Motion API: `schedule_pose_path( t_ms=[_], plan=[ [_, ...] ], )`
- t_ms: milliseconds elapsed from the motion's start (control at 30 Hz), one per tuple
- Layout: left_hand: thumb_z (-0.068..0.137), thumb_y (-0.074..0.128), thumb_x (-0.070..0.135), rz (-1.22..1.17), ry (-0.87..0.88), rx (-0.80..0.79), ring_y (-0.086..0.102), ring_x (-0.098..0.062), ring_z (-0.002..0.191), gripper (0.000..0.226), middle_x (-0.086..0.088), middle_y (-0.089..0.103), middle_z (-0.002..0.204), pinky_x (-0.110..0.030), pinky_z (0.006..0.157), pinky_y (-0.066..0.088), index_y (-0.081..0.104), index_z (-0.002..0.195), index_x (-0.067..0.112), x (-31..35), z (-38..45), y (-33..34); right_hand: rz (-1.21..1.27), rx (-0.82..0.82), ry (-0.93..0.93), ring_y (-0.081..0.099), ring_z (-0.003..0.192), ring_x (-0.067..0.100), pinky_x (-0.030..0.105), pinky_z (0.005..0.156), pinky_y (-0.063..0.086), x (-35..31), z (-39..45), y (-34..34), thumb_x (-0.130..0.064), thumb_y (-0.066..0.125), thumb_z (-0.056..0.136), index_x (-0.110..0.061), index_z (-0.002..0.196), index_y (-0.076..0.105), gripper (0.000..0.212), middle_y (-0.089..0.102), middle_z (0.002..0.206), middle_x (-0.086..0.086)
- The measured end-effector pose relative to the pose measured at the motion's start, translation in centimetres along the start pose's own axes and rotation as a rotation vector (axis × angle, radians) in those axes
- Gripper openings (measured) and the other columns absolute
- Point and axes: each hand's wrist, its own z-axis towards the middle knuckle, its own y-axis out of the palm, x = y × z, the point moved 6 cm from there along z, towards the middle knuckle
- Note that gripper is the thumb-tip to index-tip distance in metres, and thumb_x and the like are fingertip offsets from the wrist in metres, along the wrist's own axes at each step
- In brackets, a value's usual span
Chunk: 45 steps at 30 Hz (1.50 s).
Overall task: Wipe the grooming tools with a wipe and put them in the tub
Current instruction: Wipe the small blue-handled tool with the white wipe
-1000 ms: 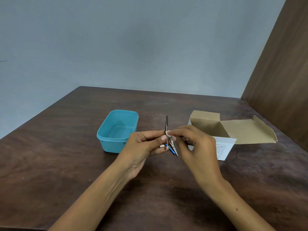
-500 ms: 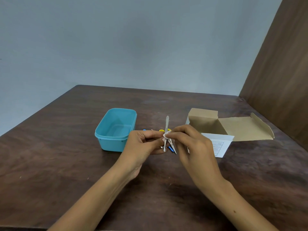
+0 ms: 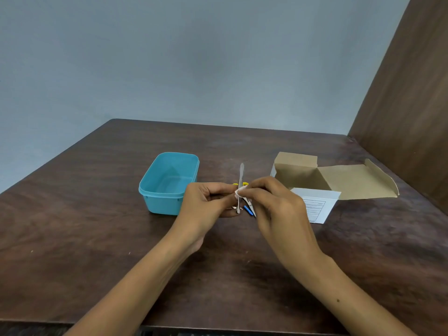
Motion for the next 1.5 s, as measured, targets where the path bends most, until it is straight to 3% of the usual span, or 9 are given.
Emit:
schedule_pose_path(
  t_ms=[200,433,600,733,1100,1233,1367,1500],
  plan=[
    [0.082,0.064,-0.005,-0.044,-0.066,0.004,0.069,-0.009,0.065,0.015,-0.004,0.074,0.074,-0.017,0.054,0.053,0.073,0.092,0.001,-0.4,0.0,-0.1,-0.006,-0.04,-0.049,0.064,0.085,0.02,0.029,0.069,0.052,-1.3,-1.9,-0.3,0.001,0.059,0.081,-0.007,0.097,0.073,0.023,0.066,0.095,0.007],
    [0.082,0.064,-0.003,-0.059,-0.074,-0.014,0.07,-0.011,0.07,0.016,-0.004,0.075,0.077,-0.017,0.056,0.054,0.074,0.089,0.006,-0.3,0.0,0.0,-0.002,0.02,-0.055,0.065,0.084,0.021,0.027,0.071,0.051,-1.3,-1.7,-0.6,0.003,0.057,0.082,-0.005,0.096,0.073,0.023,0.067,0.095,0.008],
    [0.079,0.066,-0.005,-0.017,-0.038,-0.018,0.069,-0.011,0.065,0.013,-0.005,0.072,0.068,-0.019,0.057,0.056,0.073,0.088,0.002,-0.2,-0.1,0.1,-0.025,0.064,-0.015,0.065,0.077,0.024,0.031,0.064,0.052,0.1,0.6,-0.4,0.003,0.057,0.078,-0.004,0.094,0.073,0.023,0.067,0.09,0.01],
    [0.079,0.067,-0.006,0.015,-0.017,-0.028,0.068,-0.014,0.066,0.017,-0.011,0.07,0.072,-0.022,0.059,0.057,0.071,0.095,-0.005,-0.3,0.0,0.2,-0.036,0.117,0.016,0.066,0.073,0.024,0.029,0.06,0.053,0.9,2.1,-0.5,-0.006,0.051,0.08,-0.003,0.09,0.074,0.025,0.067,0.087,0.011],
    [0.078,0.066,-0.009,0.082,0.023,-0.034,0.066,-0.019,0.066,0.016,-0.026,0.068,0.083,-0.023,0.058,0.058,0.072,0.092,-0.003,0.0,-0.1,0.1,-0.018,0.123,0.039,0.065,0.079,0.02,0.019,0.068,0.047,0.9,0.6,-0.3,0.006,0.057,0.076,-0.003,0.095,0.073,0.026,0.066,0.091,0.009],
    [0.079,0.065,-0.008,0.061,0.035,-0.056,0.065,-0.021,0.07,0.017,-0.021,0.068,0.081,-0.021,0.057,0.057,0.072,0.094,-0.001,0.4,-0.2,0.2,-0.032,0.16,0.082,0.065,0.076,0.019,0.011,0.07,0.041,1.4,1.9,-0.6,0.006,0.058,0.076,-0.004,0.093,0.074,0.025,0.068,0.089,0.009],
    [0.081,0.063,-0.006,0.007,-0.015,-0.076,0.069,-0.013,0.07,0.018,-0.009,0.075,0.077,-0.019,0.057,0.055,0.074,0.091,0.005,0.7,-0.3,0.2,0.098,0.187,0.173,0.064,0.071,0.014,0.008,0.067,0.044,2.2,2.8,-0.8,0.008,0.066,0.078,-0.01,0.09,0.076,0.024,0.07,0.086,0.005],
    [0.085,0.059,-0.005,-0.073,-0.106,-0.105,0.07,-0.011,0.07,0.022,-0.008,0.075,0.078,-0.018,0.059,0.056,0.075,0.087,0.009,0.7,-0.5,0.2,0.425,0.106,0.437,0.067,0.083,0.006,0.012,0.074,0.05,3.3,3.2,-0.5,0.003,0.066,0.082,-0.022,0.089,0.075,0.028,0.072,0.087,-0.004]
  ],
)
